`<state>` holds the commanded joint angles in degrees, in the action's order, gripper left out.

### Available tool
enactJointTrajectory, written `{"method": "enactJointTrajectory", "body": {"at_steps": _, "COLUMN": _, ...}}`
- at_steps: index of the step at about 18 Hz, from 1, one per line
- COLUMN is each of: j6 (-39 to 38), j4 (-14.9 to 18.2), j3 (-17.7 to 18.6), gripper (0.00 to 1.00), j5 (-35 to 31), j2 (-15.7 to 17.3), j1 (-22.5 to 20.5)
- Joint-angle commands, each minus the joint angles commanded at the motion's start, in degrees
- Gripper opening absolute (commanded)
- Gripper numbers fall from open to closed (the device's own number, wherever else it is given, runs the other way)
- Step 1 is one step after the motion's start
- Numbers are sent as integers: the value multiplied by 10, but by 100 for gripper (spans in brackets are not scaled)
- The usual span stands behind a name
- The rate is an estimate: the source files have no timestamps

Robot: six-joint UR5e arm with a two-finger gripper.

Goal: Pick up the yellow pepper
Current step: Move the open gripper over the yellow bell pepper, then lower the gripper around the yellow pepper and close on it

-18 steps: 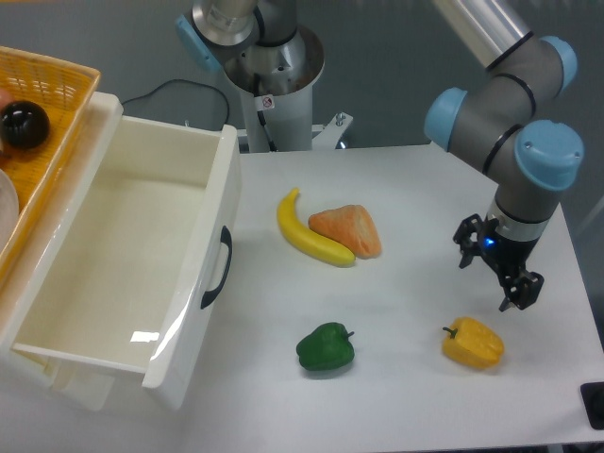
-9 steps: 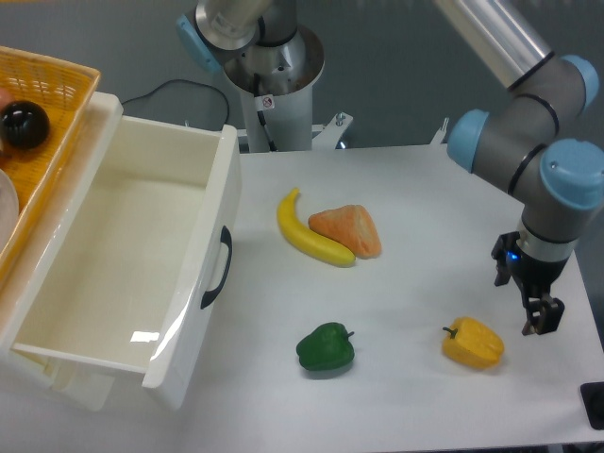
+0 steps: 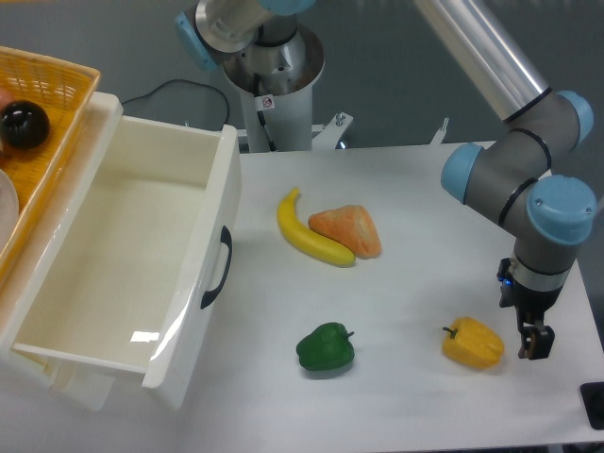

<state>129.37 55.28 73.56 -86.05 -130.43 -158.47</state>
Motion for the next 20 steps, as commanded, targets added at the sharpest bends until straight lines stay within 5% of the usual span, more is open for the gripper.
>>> {"method": "enactJointTrajectory", "body": {"at_steps": 20, "j6": 30, "j4": -1, "j3": 6, "gripper": 100, "j5": -3, "j2": -20, "j1": 25}}
